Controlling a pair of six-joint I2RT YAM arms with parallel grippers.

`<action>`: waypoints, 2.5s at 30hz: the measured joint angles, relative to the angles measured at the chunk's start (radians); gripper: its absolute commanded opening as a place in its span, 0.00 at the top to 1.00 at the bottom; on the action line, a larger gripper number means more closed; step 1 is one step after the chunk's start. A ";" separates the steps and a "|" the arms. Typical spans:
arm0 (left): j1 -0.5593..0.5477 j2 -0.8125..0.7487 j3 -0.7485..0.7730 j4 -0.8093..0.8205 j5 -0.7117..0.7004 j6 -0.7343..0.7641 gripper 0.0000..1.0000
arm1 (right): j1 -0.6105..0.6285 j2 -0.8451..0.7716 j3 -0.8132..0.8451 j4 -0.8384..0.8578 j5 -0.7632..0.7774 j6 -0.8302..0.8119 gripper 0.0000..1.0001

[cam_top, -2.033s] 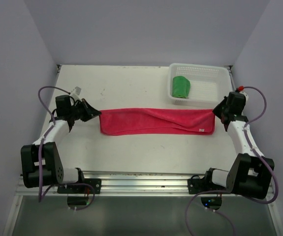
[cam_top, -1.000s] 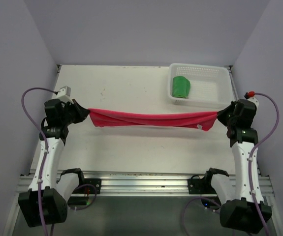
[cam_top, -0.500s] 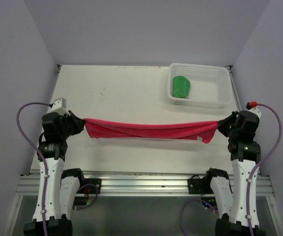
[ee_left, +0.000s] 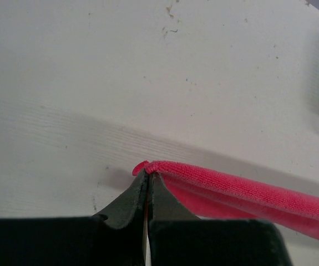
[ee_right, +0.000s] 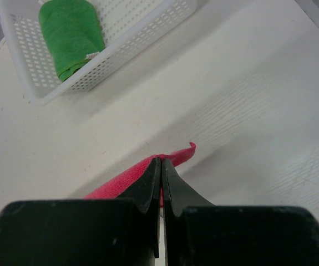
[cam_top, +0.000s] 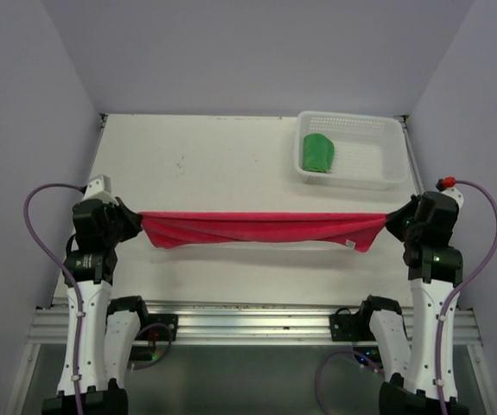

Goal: Roll the towels
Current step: Fold the towel

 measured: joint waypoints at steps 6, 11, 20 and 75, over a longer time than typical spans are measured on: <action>0.000 0.001 0.032 -0.007 -0.007 0.004 1.00 | 0.000 0.002 0.024 -0.008 -0.005 -0.006 1.00; 0.000 -0.007 0.037 -0.008 -0.007 0.011 1.00 | 0.000 -0.021 0.022 -0.020 -0.032 -0.008 1.00; 0.000 -0.097 0.035 -0.019 -0.032 0.018 1.00 | 0.009 -0.115 0.000 -0.079 -0.049 -0.008 1.00; -0.001 0.669 -0.022 0.522 0.060 -0.135 1.00 | 0.022 0.614 -0.108 0.392 -0.044 0.046 1.00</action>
